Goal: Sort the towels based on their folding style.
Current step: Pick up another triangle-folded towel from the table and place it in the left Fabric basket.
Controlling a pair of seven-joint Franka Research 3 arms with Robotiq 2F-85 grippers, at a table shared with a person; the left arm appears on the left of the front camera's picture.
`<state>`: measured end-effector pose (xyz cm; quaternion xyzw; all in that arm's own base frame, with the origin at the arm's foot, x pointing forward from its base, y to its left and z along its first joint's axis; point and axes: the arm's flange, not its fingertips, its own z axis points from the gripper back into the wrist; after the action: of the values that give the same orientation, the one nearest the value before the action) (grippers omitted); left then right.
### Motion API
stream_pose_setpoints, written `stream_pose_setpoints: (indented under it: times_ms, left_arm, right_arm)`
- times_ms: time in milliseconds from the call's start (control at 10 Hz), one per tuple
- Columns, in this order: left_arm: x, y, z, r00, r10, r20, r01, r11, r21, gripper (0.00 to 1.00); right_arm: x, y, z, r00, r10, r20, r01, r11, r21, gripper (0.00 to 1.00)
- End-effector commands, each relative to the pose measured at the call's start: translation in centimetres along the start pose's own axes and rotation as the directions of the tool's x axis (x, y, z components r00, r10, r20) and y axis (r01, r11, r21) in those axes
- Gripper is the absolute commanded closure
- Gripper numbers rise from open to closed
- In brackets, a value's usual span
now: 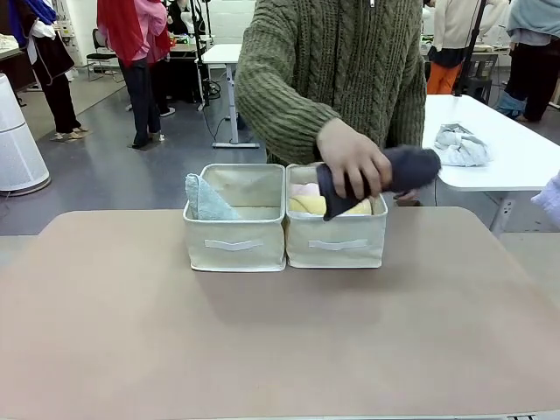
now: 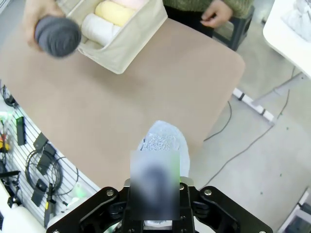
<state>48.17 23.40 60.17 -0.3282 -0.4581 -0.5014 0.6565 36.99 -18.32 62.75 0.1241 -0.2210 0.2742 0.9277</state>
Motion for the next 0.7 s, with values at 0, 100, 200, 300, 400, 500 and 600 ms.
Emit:
stream_pose_setpoints:
  times_ms: [0, 100, 200, 300, 400, 500, 600]
  left_arm:
    - [0.1, -0.3, -0.2, 1.000, 0.003, -0.009, -0.003, 1.000, 0.009, 0.00]
    - [0.1, -0.3, -0.2, 1.000, 0.003, -0.009, -0.003, 1.000, 0.009, 0.00]
    - [0.1, -0.3, -0.2, 1.000, 0.003, -0.009, -0.003, 1.000, 0.009, 0.00]
    - [0.1, -0.3, -0.2, 1.000, 0.003, -0.009, -0.003, 1.000, 0.009, 0.00]
    - [0.1, -0.3, -0.2, 1.000, 0.003, -0.009, -0.003, 1.000, 0.009, 0.00]
    - [0.1, -0.3, -0.2, 1.000, 0.003, -0.009, -0.003, 1.000, 0.009, 0.00]
    - [0.1, -0.3, -0.2, 1.000, 0.003, -0.009, -0.003, 1.000, 0.009, 0.00]
  right_arm:
    - [0.0, 0.1, 0.1, 1.000, 0.006, 0.000, -0.006, 1.000, -0.003, 1.00]
    - [0.0, 0.1, 0.1, 1.000, 0.006, 0.000, -0.006, 1.000, -0.003, 1.00]
    - [0.0, 0.1, 0.1, 1.000, 0.006, 0.000, -0.006, 1.000, -0.003, 1.00]
    - [0.0, 0.0, 0.0, 1.000, 0.000, 0.000, 0.000, 1.000, 0.000, 0.82]
    - [0.6, 2.5, 0.7, 0.992, 0.124, -0.035, -0.125, 0.991, -0.036, 0.82]
    - [1.0, 4.9, 0.8, 0.976, 0.205, -0.070, -0.209, 0.977, -0.042, 0.82]
    - [1.3, 7.3, 0.3, 0.955, 0.281, -0.099, -0.285, 0.958, -0.032, 0.82]
